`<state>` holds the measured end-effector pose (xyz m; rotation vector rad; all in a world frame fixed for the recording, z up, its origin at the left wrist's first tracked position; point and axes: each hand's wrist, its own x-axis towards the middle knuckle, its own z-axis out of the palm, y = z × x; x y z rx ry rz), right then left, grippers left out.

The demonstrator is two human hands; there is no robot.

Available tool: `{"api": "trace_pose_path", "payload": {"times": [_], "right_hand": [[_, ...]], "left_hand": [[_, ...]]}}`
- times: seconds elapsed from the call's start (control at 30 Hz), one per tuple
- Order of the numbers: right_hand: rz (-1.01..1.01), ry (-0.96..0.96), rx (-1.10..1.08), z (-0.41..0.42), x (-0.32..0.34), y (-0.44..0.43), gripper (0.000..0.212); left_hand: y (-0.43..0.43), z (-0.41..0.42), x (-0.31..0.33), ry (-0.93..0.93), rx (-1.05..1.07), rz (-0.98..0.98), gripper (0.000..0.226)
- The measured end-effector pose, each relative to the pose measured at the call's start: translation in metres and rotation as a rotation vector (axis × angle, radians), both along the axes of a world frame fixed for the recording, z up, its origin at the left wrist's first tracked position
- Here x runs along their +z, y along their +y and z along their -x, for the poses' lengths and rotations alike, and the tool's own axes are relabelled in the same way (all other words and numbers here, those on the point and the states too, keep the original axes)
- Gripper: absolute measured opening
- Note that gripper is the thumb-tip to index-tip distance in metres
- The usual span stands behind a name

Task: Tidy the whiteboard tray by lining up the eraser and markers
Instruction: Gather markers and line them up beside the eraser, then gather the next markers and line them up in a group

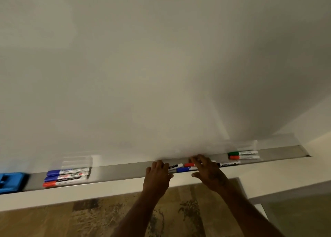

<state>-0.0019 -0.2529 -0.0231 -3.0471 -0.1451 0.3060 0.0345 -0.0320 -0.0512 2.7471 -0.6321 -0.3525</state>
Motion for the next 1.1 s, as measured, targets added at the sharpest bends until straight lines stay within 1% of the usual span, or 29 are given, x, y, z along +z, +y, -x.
{"api": "trace_pose_path", "payload": {"times": [0.07, 0.13, 0.23, 0.3, 0.37, 0.43, 0.47, 0.53, 0.6, 0.67, 0.7, 0.73, 0.77, 0.83, 0.9, 0.97, 1.1], "right_hand": [[-0.021, -0.053, 0.065, -0.002, -0.005, -0.001, 0.051], [-0.055, -0.124, 0.132, -0.005, -0.009, -0.003, 0.042], [-0.073, -0.117, 0.156, -0.005, -0.010, -0.007, 0.031], [-0.069, -0.070, 0.159, -0.007, -0.011, -0.010, 0.029], [-0.074, 0.007, 0.145, -0.011, -0.015, -0.009, 0.033], [-0.122, 0.063, 0.102, -0.012, -0.015, -0.009, 0.034], [-0.152, 0.062, 0.091, -0.014, -0.015, -0.007, 0.033], [-0.189, -0.030, 0.135, -0.017, -0.009, 0.007, 0.031], [-0.225, -0.139, 0.171, -0.020, -0.002, 0.028, 0.036], [-0.231, -0.308, 0.239, -0.025, 0.005, 0.061, 0.039], [-0.233, -0.409, 0.292, -0.028, 0.009, 0.080, 0.034], [-0.233, -0.496, 0.348, -0.033, 0.011, 0.101, 0.023], [-0.235, -0.548, 0.390, -0.038, 0.013, 0.122, 0.021], [-0.236, -0.554, 0.432, -0.050, 0.013, 0.161, 0.021], [-0.202, -0.515, 0.451, -0.056, 0.007, 0.198, 0.035], [-0.151, -0.480, 0.454, -0.060, -0.001, 0.223, 0.042], [-0.018, -0.502, 0.421, -0.060, -0.021, 0.259, 0.038]], "left_hand": [[-0.001, -0.001, -0.005, -0.016, -0.001, 0.005, 0.033], [0.004, -0.002, -0.007, -0.012, -0.002, 0.035, 0.028], [0.016, -0.003, -0.007, -0.034, -0.008, 0.072, 0.024], [0.028, -0.001, -0.007, -0.054, 0.013, 0.086, 0.024], [0.044, 0.002, -0.003, -0.077, 0.032, 0.096, 0.024], [0.061, 0.008, 0.005, -0.111, 0.065, 0.118, 0.024], [0.070, 0.011, 0.010, -0.132, 0.095, 0.136, 0.023], [0.092, 0.022, 0.021, -0.158, 0.174, 0.171, 0.021], [0.115, 0.037, 0.030, -0.167, 0.228, 0.183, 0.021], [0.138, 0.055, 0.037, -0.155, 0.262, 0.163, 0.022], [0.150, 0.063, 0.041, -0.155, 0.269, 0.148, 0.023], [0.161, 0.071, 0.043, -0.162, 0.268, 0.132, 0.026], [0.172, 0.078, 0.046, -0.158, 0.268, 0.118, 0.030], [0.192, 0.087, 0.050, -0.142, 0.272, 0.100, 0.037], [0.213, 0.095, 0.050, -0.124, 0.282, 0.082, 0.041], [0.227, 0.099, 0.049, -0.116, 0.295, 0.063, 0.044], [0.259, 0.104, 0.044, -0.113, 0.292, 0.048, 0.049]]}}
